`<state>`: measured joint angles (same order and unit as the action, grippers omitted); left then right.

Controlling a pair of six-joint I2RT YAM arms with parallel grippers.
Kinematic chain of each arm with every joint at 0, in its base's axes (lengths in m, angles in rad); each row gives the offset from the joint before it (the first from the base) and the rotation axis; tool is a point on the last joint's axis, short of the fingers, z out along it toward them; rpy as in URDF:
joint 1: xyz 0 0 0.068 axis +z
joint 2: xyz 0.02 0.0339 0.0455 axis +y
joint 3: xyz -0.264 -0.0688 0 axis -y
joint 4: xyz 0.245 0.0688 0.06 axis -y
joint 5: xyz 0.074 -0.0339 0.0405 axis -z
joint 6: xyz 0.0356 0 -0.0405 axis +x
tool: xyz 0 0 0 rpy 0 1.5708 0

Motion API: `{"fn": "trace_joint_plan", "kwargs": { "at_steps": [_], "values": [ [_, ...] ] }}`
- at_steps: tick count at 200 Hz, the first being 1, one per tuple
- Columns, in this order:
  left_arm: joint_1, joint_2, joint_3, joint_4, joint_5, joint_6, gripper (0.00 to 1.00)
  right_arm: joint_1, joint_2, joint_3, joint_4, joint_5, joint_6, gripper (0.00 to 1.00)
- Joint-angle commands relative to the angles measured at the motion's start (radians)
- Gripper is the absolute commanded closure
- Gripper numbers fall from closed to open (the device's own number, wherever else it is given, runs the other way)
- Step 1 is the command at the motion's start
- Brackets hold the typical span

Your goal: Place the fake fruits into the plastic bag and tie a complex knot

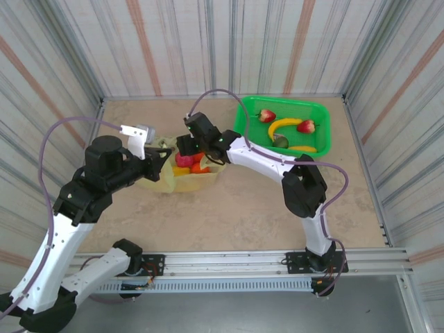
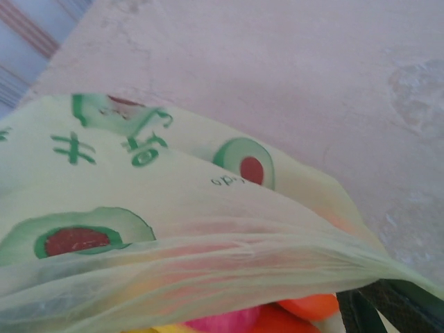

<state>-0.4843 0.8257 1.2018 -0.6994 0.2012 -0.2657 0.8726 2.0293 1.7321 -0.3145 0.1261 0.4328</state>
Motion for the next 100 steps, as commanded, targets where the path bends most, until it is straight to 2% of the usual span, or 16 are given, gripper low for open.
{"fn": "trace_joint_plan", "kwargs": {
  "at_steps": [1, 33, 63, 100],
  "values": [
    [0.010, 0.005, -0.011, -0.006, 0.018, 0.008, 1.00, -0.035, -0.110, -0.058, 0.024, 0.036, -0.026, 0.16],
    [0.012, 0.023, -0.017, -0.005, 0.028, -0.007, 1.00, -0.077, -0.236, -0.176, 0.158, -0.179, -0.034, 0.18],
    [0.012, 0.018, -0.022, 0.003, 0.042, -0.021, 1.00, -0.103, -0.297, -0.189, 0.166, -0.322, -0.031, 0.21],
    [0.012, 0.015, -0.011, -0.003, 0.047, -0.026, 1.00, -0.126, -0.369, -0.217, 0.154, -0.394, -0.024, 0.25]
  ]
}}
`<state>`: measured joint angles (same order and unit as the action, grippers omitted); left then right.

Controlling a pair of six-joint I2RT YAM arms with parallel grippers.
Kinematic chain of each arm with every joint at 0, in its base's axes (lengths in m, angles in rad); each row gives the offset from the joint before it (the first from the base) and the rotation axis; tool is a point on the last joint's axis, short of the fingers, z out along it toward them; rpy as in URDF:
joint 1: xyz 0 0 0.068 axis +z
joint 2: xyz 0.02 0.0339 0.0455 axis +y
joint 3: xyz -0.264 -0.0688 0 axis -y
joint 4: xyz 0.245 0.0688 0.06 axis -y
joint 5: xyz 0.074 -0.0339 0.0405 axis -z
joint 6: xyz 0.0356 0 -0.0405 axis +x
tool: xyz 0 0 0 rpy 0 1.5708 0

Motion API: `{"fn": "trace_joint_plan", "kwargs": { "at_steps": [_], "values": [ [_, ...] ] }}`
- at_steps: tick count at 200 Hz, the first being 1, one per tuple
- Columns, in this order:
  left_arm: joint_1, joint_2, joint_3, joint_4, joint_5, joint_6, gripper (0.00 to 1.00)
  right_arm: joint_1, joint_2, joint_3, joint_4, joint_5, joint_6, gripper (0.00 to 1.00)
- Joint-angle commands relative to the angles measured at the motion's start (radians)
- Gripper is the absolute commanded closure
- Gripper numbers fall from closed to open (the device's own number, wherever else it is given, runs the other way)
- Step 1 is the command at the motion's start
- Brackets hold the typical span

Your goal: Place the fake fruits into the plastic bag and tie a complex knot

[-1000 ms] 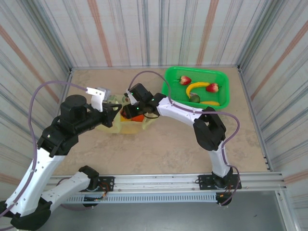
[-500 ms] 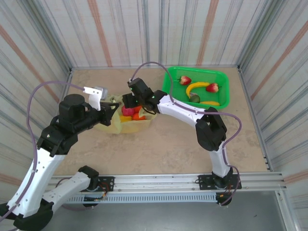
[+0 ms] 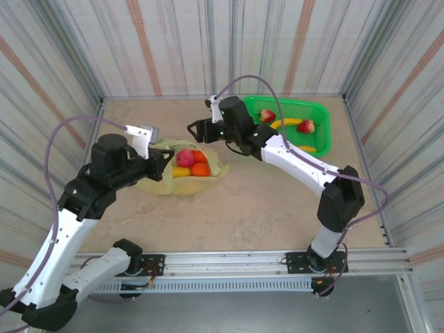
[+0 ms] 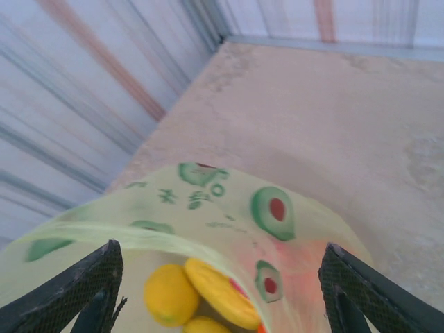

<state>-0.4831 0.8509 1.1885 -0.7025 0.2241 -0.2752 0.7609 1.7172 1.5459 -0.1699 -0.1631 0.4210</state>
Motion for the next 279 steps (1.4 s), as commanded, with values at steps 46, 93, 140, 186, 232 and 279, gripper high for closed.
{"fn": "trace_joint_plan", "kwargs": {
  "at_steps": [46, 93, 140, 186, 232, 279],
  "values": [
    [0.012, -0.007, 0.006, 0.001, 0.034, -0.018, 1.00, -0.087, -0.160, -0.113, -0.037, -0.045, 0.045, 0.24],
    [0.011, 0.000, 0.031, 0.001, 0.053, -0.020, 1.00, -0.302, -0.210, -0.170, -0.175, -0.015, 0.118, 0.30],
    [0.012, 0.000, 0.042, 0.000, 0.060, -0.021, 1.00, -0.525, -0.118, -0.105, -0.415, 0.142, 0.179, 0.42],
    [0.011, 0.001, 0.045, 0.002, 0.069, -0.022, 1.00, -0.674, 0.071, 0.007, -0.529, 0.191, 0.160, 0.41],
    [0.011, 0.002, 0.051, -0.009, 0.061, -0.014, 1.00, -0.708, 0.222, 0.177, -0.744, 0.287, 0.217, 0.34],
    [0.012, 0.009, 0.049, -0.002, 0.060, -0.010, 1.00, -0.732, 0.364, 0.365, -0.939, 0.292, 0.359, 0.28]
  ]
}}
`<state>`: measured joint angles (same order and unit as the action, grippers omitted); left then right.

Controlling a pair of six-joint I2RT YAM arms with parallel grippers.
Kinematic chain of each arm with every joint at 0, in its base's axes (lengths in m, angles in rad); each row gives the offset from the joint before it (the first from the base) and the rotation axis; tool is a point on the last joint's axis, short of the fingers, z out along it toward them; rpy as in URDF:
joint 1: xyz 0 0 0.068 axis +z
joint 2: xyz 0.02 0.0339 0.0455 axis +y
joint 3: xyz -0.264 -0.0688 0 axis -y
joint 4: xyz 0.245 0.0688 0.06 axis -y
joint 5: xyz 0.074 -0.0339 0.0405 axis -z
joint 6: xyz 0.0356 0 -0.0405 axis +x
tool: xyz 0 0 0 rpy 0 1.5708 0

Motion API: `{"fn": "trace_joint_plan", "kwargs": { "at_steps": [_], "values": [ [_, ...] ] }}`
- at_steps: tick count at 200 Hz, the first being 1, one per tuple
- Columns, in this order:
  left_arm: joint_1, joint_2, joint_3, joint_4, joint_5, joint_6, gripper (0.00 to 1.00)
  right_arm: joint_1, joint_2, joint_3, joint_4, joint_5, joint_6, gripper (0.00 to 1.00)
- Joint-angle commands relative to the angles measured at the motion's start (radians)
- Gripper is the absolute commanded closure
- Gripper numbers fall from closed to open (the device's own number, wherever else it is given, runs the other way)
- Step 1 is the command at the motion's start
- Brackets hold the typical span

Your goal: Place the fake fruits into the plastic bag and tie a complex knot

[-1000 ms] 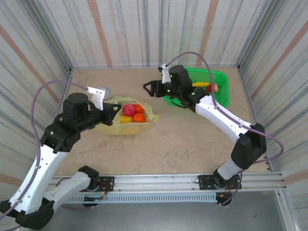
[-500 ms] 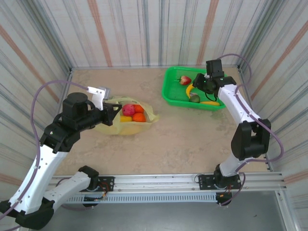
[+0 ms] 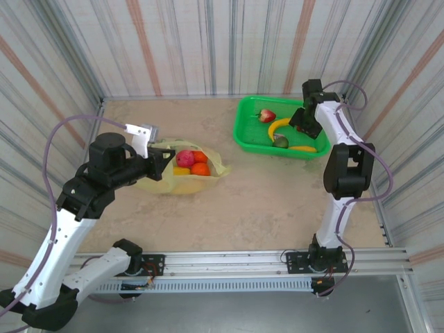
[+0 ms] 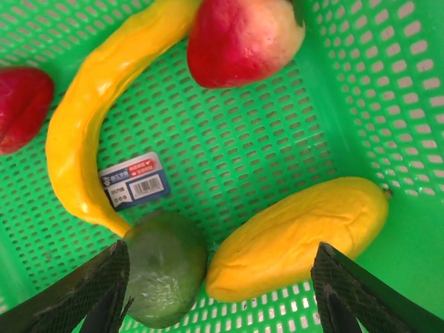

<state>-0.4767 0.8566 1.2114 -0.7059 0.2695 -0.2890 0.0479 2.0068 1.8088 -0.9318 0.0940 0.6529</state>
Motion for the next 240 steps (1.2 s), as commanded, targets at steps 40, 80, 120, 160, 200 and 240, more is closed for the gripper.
{"fn": "trace_joint_plan", "kwargs": {
  "at_steps": [40, 80, 120, 160, 200, 240],
  "values": [
    [0.005, -0.003, 0.022, 0.000, 0.006, 0.004, 1.00, -0.047, 0.185, 0.220, -0.324, -0.041, 0.331, 0.33],
    [0.006, -0.009, 0.019, -0.004, 0.000, 0.002, 1.00, -0.050, 0.256, 0.305, -0.383, -0.044, 0.437, 0.34],
    [0.006, -0.011, 0.023, -0.011, -0.009, 0.007, 1.00, -0.072, 0.351, 0.386, -0.446, -0.098, 0.493, 0.34],
    [0.005, -0.010, 0.022, -0.010, -0.013, 0.008, 1.00, -0.075, 0.384, 0.385, -0.440, -0.120, 0.508, 0.34],
    [0.006, -0.011, 0.022, -0.014, -0.015, 0.015, 1.00, -0.087, 0.438, 0.385, -0.407, -0.132, 0.496, 0.37],
    [0.006, -0.011, 0.029, -0.023, -0.020, 0.019, 1.00, -0.097, 0.479, 0.384, -0.366, -0.155, 0.475, 0.35]
  ]
}}
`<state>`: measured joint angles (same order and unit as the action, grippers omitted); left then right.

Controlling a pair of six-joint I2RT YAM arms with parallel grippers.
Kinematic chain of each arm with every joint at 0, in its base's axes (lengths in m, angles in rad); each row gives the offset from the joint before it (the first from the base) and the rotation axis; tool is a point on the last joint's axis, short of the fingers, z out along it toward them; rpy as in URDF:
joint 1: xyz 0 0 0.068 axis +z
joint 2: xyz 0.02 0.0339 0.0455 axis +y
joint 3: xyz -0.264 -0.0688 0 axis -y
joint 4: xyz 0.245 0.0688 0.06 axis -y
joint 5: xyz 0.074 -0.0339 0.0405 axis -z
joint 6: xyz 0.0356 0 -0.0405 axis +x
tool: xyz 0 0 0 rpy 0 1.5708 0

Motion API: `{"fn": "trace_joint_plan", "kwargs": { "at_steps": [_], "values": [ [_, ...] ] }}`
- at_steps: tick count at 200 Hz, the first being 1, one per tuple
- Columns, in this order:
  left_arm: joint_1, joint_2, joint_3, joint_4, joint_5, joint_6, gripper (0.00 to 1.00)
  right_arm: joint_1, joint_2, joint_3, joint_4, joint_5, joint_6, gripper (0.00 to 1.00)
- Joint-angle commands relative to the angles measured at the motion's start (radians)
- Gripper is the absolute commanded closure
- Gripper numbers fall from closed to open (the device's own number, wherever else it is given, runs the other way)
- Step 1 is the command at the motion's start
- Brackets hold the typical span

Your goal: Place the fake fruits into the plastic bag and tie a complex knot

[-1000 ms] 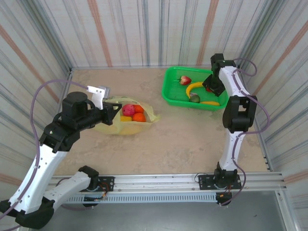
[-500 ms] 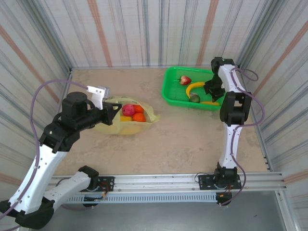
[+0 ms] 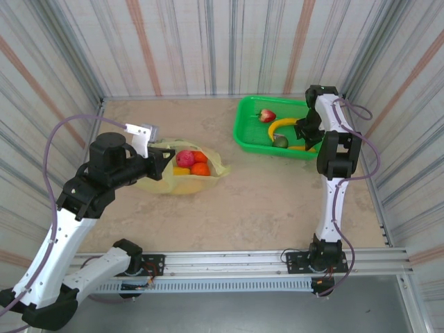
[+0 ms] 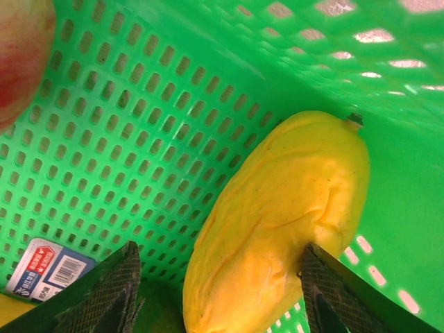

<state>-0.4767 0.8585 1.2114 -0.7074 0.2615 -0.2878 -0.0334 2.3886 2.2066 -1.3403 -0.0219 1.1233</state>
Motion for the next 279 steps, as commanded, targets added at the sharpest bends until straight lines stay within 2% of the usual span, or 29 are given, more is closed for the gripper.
{"fn": "trace_joint_plan", "kwargs": {
  "at_steps": [1, 51, 94, 124, 151, 189, 221, 279],
  "values": [
    [0.006, -0.013, 0.029, -0.021, -0.013, 0.018, 1.00, -0.016, 0.097, -0.013, 0.044, -0.041, 0.004, 0.35],
    [0.006, -0.012, 0.030, -0.021, -0.014, 0.019, 1.00, -0.008, 0.030, -0.048, 0.204, -0.105, -0.083, 0.36],
    [0.006, -0.007, 0.033, -0.015, -0.017, 0.020, 1.00, -0.019, -0.089, -0.039, 0.249, -0.015, -0.104, 0.38],
    [0.006, -0.012, 0.030, -0.015, -0.022, 0.024, 1.00, -0.019, -0.118, 0.011, 0.182, 0.012, -0.110, 0.38],
    [0.006, -0.012, 0.030, -0.014, -0.024, 0.028, 1.00, -0.020, -0.135, 0.006, 0.121, -0.023, -0.051, 0.37],
    [0.005, -0.010, 0.034, -0.015, -0.021, 0.034, 1.00, -0.022, -0.132, -0.050, 0.088, -0.097, 0.085, 0.29],
    [0.006, -0.015, 0.034, -0.021, -0.027, 0.039, 1.00, -0.026, -0.077, -0.050, 0.060, -0.172, 0.135, 0.21],
    [0.006, -0.012, 0.029, -0.019, -0.031, 0.038, 1.00, -0.039, 0.059, 0.059, -0.090, -0.129, 0.184, 0.21]
  ]
}}
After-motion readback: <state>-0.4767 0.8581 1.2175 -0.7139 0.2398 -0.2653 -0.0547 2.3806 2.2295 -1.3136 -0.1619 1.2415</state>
